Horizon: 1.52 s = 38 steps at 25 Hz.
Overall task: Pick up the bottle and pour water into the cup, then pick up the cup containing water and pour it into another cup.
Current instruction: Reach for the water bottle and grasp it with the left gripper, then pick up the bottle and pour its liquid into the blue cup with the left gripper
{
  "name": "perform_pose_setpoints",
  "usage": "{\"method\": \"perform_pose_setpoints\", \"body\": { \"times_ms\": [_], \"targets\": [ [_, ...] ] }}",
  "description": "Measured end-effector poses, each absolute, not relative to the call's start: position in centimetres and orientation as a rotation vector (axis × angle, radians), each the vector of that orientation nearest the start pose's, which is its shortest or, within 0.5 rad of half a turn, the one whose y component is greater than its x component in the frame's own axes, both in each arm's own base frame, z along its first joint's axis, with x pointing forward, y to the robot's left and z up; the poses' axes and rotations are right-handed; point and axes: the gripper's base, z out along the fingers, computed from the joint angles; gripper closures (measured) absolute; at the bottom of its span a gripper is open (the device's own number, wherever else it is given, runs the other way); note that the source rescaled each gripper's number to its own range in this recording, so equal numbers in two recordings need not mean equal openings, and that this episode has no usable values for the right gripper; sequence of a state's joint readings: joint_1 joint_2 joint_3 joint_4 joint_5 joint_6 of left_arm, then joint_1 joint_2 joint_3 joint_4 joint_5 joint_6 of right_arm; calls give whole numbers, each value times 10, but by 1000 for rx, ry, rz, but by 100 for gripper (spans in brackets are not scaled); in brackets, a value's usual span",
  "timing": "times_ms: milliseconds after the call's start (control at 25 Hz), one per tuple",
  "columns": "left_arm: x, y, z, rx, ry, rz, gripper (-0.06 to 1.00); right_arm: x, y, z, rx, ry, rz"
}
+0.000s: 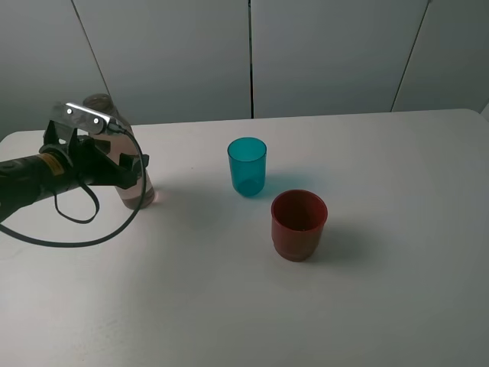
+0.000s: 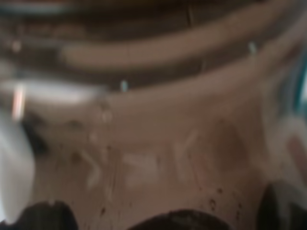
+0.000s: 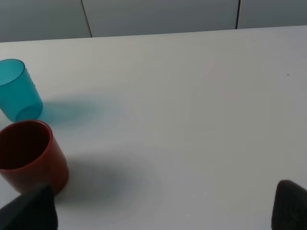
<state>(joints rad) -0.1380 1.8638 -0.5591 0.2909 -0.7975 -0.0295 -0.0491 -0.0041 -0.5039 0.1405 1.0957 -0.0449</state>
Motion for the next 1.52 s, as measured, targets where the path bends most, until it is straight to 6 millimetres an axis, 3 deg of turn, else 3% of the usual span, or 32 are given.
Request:
{"method": "perform_pose_setpoints", "body": {
  "times_ms": [680, 720, 800, 840, 1520],
  "targets": [
    [306, -64, 119, 451, 1952, -215, 2, -7, 12, 276, -6, 2065, 111],
    [306, -64, 119, 451, 1952, -215, 22, -7, 12, 276, -6, 2065, 111],
    [306, -64, 119, 452, 1952, -217, 94, -7, 12, 276, -6, 2065, 111],
    [306, -64, 119, 452, 1952, -217, 91, -7, 12, 276, -6, 2065, 111],
    [306, -64, 119, 455, 1948, -219, 91, -7, 12, 276, -6, 2065, 111]
  ]
}}
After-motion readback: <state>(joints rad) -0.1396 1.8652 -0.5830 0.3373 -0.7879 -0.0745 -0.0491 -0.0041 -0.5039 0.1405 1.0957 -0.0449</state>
